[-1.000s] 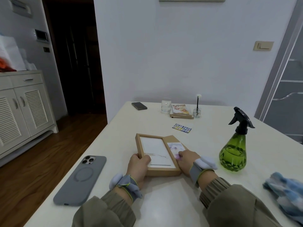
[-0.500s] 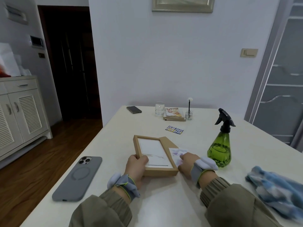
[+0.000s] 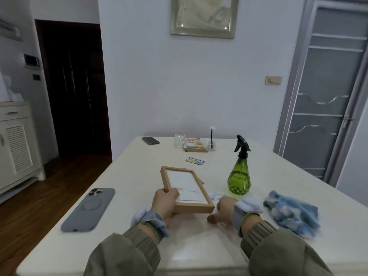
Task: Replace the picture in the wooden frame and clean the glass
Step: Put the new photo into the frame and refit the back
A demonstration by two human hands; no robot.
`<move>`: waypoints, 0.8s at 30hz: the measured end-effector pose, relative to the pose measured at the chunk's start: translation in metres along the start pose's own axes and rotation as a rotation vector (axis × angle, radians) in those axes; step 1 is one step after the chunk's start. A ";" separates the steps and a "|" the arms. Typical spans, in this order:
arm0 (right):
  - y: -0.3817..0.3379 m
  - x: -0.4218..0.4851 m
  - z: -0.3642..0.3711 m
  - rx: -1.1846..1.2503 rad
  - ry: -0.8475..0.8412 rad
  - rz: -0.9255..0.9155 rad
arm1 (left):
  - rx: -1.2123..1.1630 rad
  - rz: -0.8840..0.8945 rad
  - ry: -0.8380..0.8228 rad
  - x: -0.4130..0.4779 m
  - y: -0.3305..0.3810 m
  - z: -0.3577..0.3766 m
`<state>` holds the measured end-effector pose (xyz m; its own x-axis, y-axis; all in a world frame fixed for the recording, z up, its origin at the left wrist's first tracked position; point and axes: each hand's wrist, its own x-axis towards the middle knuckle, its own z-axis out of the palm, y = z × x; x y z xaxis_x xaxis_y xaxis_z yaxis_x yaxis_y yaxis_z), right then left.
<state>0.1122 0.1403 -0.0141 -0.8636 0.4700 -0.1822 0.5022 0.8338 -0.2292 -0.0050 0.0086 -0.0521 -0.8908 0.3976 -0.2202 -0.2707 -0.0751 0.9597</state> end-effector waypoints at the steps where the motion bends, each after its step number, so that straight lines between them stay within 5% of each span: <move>1: -0.001 -0.010 -0.002 -0.006 0.013 -0.027 | -0.002 -0.001 -0.006 -0.006 -0.003 0.002; 14: 0.024 -0.088 0.015 -0.102 -0.100 -0.076 | 0.039 0.009 -0.018 -0.068 -0.024 0.019; 24: 0.027 -0.109 0.021 -0.089 0.019 0.024 | 0.027 0.038 -0.053 -0.098 -0.022 0.025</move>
<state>0.2207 0.1061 -0.0207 -0.8527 0.4945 -0.1683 0.5171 0.8446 -0.1389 0.0968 -0.0060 -0.0473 -0.8794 0.4428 -0.1748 -0.2267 -0.0668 0.9717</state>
